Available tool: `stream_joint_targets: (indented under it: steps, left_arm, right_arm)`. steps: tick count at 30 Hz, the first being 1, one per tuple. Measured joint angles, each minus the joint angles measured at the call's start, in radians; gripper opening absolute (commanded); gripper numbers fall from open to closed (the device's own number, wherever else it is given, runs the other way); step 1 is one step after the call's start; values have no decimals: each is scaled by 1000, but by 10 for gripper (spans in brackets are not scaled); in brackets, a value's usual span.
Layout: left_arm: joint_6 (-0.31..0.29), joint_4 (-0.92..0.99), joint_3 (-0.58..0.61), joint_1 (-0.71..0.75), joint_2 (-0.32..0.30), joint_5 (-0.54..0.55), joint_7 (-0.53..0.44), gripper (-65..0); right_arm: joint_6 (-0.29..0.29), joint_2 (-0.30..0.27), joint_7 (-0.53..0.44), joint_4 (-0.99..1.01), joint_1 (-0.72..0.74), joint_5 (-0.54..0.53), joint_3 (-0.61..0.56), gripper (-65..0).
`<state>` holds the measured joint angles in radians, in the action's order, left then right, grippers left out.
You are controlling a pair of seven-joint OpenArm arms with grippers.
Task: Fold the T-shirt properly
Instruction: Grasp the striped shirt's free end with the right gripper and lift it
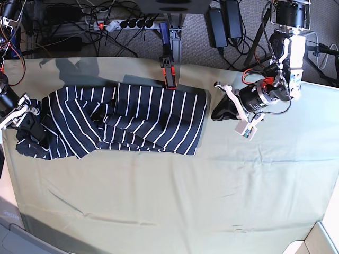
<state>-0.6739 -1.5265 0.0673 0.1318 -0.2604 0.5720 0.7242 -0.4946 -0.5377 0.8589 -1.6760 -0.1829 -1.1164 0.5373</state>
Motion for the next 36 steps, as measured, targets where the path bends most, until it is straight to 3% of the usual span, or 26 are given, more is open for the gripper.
stream_joint_targets:
  steps: [7, 14, 23, 29, 36]
  left_arm:
    - [0, 7, 109, -10, 3, 1, -23, -650]
    - [-1, 8, 156, -10, 96, -38, -15, -650]
    - [-1, 9, 156, -8, 148, -51, -14, -650]
    - [-1, 9, 156, -8, 147, -58, -14, -650]
    - [-1, 9, 156, -7, 147, -59, -14, -650]
  right_arm:
    - [0, 26, -20, -56, 41, 82, -76, -650]
    - [0, 25, -22, -58, 151, 169, -184, -650]
    - [0, 29, -24, -62, 278, 264, -496, -650]
    - [0, 118, -27, -93, 316, 348, -678, -650]
    - [0, 237, -29, -94, 341, 592, -874, -650]
